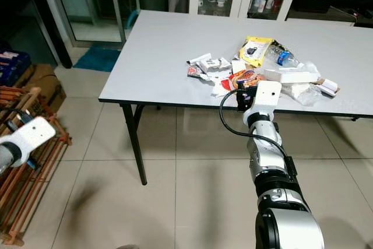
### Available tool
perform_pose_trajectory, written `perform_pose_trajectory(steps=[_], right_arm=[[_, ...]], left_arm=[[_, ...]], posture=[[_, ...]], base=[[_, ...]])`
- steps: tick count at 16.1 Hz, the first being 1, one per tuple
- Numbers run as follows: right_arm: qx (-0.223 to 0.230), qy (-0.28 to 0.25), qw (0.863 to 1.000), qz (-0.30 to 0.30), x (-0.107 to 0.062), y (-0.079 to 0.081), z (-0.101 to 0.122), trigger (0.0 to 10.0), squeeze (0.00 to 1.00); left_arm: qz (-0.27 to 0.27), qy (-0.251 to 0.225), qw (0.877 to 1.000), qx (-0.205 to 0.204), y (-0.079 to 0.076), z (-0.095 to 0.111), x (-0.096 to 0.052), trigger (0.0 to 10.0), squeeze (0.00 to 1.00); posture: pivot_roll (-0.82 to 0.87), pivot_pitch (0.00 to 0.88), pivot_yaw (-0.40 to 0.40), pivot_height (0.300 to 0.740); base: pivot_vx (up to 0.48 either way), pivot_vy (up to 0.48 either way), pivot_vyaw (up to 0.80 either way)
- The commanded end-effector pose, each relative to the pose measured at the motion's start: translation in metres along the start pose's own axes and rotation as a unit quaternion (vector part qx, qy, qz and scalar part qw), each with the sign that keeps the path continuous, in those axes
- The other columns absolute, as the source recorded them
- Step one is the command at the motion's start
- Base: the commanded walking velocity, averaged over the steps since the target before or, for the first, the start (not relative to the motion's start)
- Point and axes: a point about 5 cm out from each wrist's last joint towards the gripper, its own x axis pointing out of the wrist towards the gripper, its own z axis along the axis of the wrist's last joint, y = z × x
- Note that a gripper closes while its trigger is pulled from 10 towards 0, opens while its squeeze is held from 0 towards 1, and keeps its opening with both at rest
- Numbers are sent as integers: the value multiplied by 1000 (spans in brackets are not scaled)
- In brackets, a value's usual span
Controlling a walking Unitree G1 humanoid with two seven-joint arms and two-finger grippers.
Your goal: Picking trash to rubbish bin
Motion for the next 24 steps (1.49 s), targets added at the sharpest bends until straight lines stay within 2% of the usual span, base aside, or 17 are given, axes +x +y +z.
perform_pose_trajectory(steps=[1, 3, 4, 6, 7, 8, 9, 10, 11, 12, 13, 15, 17, 21, 24], right_arm=[[4, -1, 1000, -3, 4, -3, 5, 10000, 0], [5, -5, 1000, -5, 3, -4, 6, 10000, 0], [4, -1, 1000, -6, 2, -5, 4, 10000, 0], [4, 1, 1000, -6, 2, -5, 3, 10000, 0], [4, 1, 1000, -6, 3, -5, 4, 10000, 0], [5, -1, 1000, -7, 4, -4, 6, 10000, 0], [5, -2, 1000, -8, 5, -3, 7, 10000, 0], [6, -7, 1000, -10, 7, -3, 10, 10000, 0], [9, -12, 1000, -16, 10, -5, 15, 10000, 0], [14, -13, 1000, -21, 11, -5, 17, 10000, 0], [23, -15, 999, -19, 13, -3, 19, 10000, 0], [27, -17, 999, -19, 15, -2, 22, 10000, 0], [30, -20, 999, -20, 17, -2, 25, 10000, 0], [29, -13, 999, -20, 18, 1, 23, 10000, 0], [28, -12, 999, -20, 18, 2, 23, 10000, 0]], left_arm=[[17, -22, 1000, -10, 3, 12, 3, 10000, 0], [8, -40, 999, -4, -2, 18, 3, 10000, 0], [54, -46, 997, -18, 8, 24, 6, 10000, 0], [91, -65, 993, -44, 11, 32, 11, 10000, 0], [134, -82, 985, -76, 16, 38, 14, 10000, 0], [231, -131, 938, -223, 30, 56, 20, 10000, 0], [253, -146, 914, -282, 32, 62, 23, 10000, 0], [241, -178, 891, -340, 23, 82, 31, 10000, 0], [205, -201, 887, -361, 5, 105, 42, 10000, 0], [183, -216, 880, -381, -6, 118, 47, 10000, 0], [168, -236, 865, -410, -16, 132, 52, 10000, 0], [143, -250, 850, -441, -26, 149, 56, 10000, 0], [124, -255, 851, -443, -34, 157, 59, 10000, 0], [97, -267, 863, -418, -44, 167, 62, 10000, 0], [84, -268, 863, -419, -50, 171, 63, 10000, 0]], posture=[[104, 0, -43, 740], [98, 0, -42, 740], [105, 0, -43, 740], [106, 0, -46, 740], [102, 0, -47, 740], [98, 0, -53, 740], [93, 0, -55, 740], [82, 0, -57, 740], [73, 0, -59, 740], [57, 0, -59, 740], [53, 0, -58, 740], [35, 0, -55, 740], [35, 0, -56, 740], [42, 0, -57, 740], [34, 0, -57, 740]], base=[[0, 0, 0], [0, 0, 0], [0, 0, 0], [0, 0, 0], [0, 0, 0], [0, 0, 0], [0, 0, 0], [0, 0, 0], [0, 0, 0], [0, 0, 0], [0, 0, 0], [0, 0, 0], [0, 0, 0], [0, 0, 0], [0, 0, 0]])
